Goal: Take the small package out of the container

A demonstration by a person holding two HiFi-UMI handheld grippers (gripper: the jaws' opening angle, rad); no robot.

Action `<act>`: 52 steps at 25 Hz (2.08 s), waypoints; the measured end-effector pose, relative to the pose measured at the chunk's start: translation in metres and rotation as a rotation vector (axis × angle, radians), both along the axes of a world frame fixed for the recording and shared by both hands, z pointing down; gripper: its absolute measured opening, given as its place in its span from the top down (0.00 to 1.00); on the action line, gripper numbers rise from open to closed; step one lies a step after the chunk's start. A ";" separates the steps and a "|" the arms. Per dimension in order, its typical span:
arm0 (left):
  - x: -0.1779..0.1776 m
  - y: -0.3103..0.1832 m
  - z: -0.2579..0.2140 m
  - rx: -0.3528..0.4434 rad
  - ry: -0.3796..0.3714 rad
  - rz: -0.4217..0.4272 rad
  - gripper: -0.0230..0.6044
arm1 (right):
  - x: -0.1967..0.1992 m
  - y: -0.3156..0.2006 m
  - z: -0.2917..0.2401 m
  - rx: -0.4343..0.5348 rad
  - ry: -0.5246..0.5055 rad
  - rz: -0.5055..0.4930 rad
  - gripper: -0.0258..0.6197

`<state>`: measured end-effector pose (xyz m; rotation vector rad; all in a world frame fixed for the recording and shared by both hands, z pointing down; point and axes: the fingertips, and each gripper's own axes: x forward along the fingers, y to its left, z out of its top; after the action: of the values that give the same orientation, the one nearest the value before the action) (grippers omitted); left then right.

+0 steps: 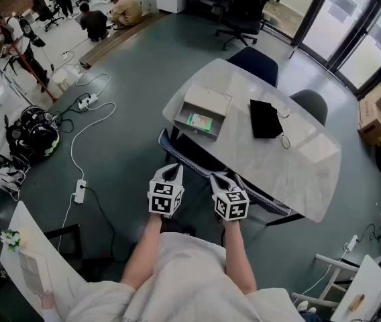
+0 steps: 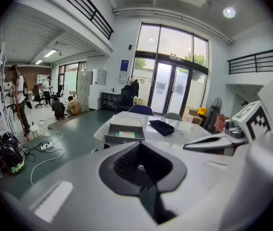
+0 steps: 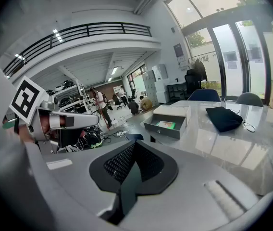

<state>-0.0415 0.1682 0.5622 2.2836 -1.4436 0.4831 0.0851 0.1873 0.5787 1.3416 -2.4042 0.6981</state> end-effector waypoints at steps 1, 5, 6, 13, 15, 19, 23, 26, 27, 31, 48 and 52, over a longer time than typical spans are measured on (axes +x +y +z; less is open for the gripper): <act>-0.001 0.001 0.001 -0.002 0.004 -0.005 0.88 | 0.000 0.002 0.001 -0.003 0.003 -0.004 0.96; -0.001 0.002 0.000 0.000 0.022 -0.026 0.88 | 0.001 0.005 0.003 -0.012 0.015 -0.021 0.96; 0.000 0.003 0.000 0.004 0.021 -0.025 0.88 | 0.002 0.005 0.003 -0.012 0.016 -0.023 0.96; -0.002 0.011 -0.003 0.011 0.057 -0.020 0.88 | -0.001 0.013 0.011 -0.050 0.033 -0.060 0.96; -0.005 0.010 -0.002 0.012 0.062 -0.033 0.88 | -0.001 0.012 0.012 -0.042 0.028 -0.062 0.96; -0.002 0.013 0.007 -0.014 0.057 -0.040 0.88 | 0.000 0.011 0.017 -0.028 0.054 -0.085 0.96; -0.004 0.006 0.014 -0.034 0.075 -0.054 0.88 | 0.000 0.005 0.018 -0.038 -0.008 -0.073 0.96; -0.007 -0.008 0.018 -0.040 0.076 -0.066 0.88 | 0.009 -0.009 0.019 -0.054 -0.070 -0.041 0.96; -0.007 -0.014 0.020 -0.043 0.075 -0.068 0.88 | 0.012 -0.015 0.020 -0.060 -0.080 -0.040 0.96; -0.006 -0.045 0.028 -0.060 0.073 -0.067 0.88 | 0.025 -0.044 0.023 -0.069 -0.079 -0.036 0.96; -0.014 -0.214 0.017 -0.055 0.085 -0.079 0.88 | 0.017 -0.191 0.024 -0.126 0.051 -0.119 0.96; -0.018 -0.238 0.022 -0.052 0.107 -0.058 0.88 | 0.009 -0.222 0.026 -0.126 0.066 -0.137 0.96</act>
<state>-0.0594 -0.0694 0.5846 2.1855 -1.4245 0.3714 0.0943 -0.0350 0.6045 1.1214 -2.3319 0.7424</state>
